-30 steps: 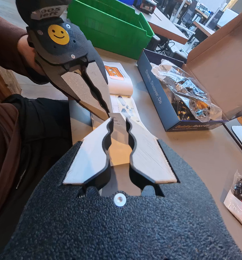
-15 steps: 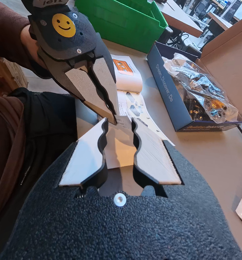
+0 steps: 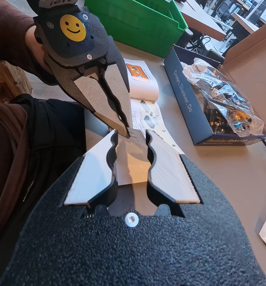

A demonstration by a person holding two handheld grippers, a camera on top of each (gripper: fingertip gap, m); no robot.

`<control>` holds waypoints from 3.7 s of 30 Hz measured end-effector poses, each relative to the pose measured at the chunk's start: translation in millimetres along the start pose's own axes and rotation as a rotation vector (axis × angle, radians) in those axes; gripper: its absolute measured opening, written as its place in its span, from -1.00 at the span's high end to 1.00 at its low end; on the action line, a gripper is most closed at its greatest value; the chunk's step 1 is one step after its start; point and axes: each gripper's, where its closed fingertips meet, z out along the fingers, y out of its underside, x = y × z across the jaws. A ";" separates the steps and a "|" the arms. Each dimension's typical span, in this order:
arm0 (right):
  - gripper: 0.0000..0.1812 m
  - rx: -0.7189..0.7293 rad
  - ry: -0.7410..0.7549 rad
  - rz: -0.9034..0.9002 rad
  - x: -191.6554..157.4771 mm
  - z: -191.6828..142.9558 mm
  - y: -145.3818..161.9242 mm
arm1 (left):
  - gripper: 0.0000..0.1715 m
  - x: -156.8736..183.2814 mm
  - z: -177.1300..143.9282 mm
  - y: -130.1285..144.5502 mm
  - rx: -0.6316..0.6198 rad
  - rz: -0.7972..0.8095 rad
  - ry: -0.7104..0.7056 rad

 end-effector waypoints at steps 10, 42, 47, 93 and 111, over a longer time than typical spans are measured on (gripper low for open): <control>0.61 -0.011 -0.018 0.006 -3.3 3.4 2.8 | 1.00 1.9 0.9 1.6 -0.008 0.008 0.004; 0.28 -0.200 -0.024 0.317 16.2 21.1 58.4 | 1.00 -117.0 -119.1 67.0 -0.007 -0.281 -0.397; 0.18 -0.266 -0.056 0.343 9.4 24.9 69.8 | 1.00 -128.3 -142.6 108.2 -0.071 -0.371 -0.485; 0.49 -0.254 -0.168 0.352 -18.0 36.4 64.8 | 1.00 -88.2 -86.5 107.0 -0.334 -0.157 -0.291; 0.51 -0.357 -0.150 0.326 -1.1 21.3 81.1 | 1.00 -49.0 -112.3 119.2 -0.179 -0.197 -0.313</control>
